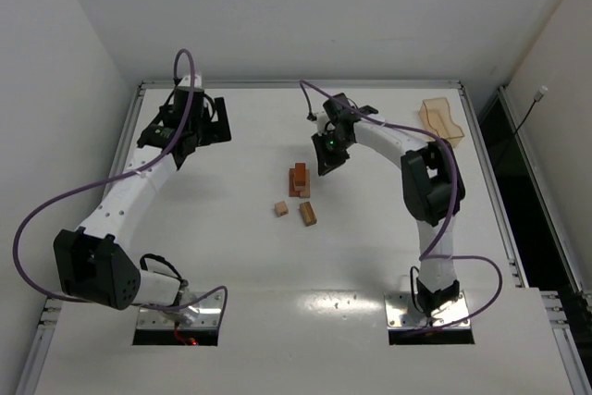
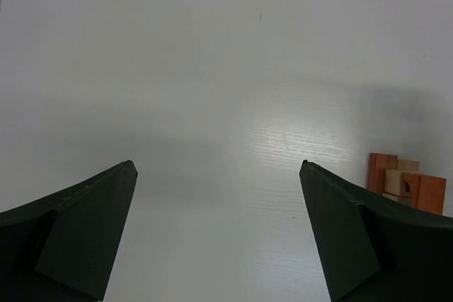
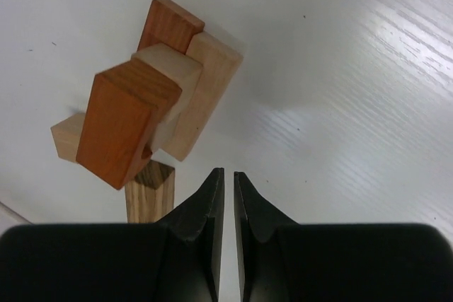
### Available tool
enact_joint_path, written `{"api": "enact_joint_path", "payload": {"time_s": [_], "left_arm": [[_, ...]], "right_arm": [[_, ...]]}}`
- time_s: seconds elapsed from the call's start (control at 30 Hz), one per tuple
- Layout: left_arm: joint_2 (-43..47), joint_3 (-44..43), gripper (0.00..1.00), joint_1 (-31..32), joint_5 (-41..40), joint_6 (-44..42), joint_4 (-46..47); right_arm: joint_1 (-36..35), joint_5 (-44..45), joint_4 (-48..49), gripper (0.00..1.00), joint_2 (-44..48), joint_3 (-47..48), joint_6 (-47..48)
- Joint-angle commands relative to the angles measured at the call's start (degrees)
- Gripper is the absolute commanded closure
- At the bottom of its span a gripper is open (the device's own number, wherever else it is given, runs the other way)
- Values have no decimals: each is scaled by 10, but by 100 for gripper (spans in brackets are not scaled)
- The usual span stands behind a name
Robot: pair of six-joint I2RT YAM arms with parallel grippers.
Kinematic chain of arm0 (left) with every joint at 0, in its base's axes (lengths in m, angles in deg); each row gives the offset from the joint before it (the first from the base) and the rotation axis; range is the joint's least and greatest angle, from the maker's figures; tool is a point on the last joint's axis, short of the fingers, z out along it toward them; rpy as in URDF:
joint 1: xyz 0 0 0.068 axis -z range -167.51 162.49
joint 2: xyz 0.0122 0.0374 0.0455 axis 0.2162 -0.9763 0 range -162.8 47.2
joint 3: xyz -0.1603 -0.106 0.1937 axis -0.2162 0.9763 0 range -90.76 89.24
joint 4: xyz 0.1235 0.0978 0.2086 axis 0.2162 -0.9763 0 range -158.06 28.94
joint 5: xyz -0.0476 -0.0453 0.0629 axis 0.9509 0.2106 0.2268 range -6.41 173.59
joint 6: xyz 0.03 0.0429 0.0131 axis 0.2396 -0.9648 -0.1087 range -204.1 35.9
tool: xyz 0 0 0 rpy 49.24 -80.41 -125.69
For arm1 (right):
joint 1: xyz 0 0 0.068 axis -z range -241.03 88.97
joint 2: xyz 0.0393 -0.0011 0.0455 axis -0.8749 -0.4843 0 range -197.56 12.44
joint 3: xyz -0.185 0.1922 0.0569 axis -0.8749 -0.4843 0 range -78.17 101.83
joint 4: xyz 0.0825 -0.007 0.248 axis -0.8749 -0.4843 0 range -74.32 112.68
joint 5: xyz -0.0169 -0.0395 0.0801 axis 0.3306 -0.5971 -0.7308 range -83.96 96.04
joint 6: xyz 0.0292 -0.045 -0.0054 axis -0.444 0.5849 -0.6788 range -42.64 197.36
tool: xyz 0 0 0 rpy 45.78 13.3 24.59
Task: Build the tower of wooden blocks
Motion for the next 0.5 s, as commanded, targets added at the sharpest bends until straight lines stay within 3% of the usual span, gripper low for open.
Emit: {"api": "enact_joint_path", "payload": {"time_s": [0.0,0.47], "left_arm": [[10,2,0,-18,40,-3,11],[10,17,0,-44,98,7,27]], "right_arm": [[-14,20,-12,92,-21,50,-13],[-30,35,-18,78,-64,104,-23]]}}
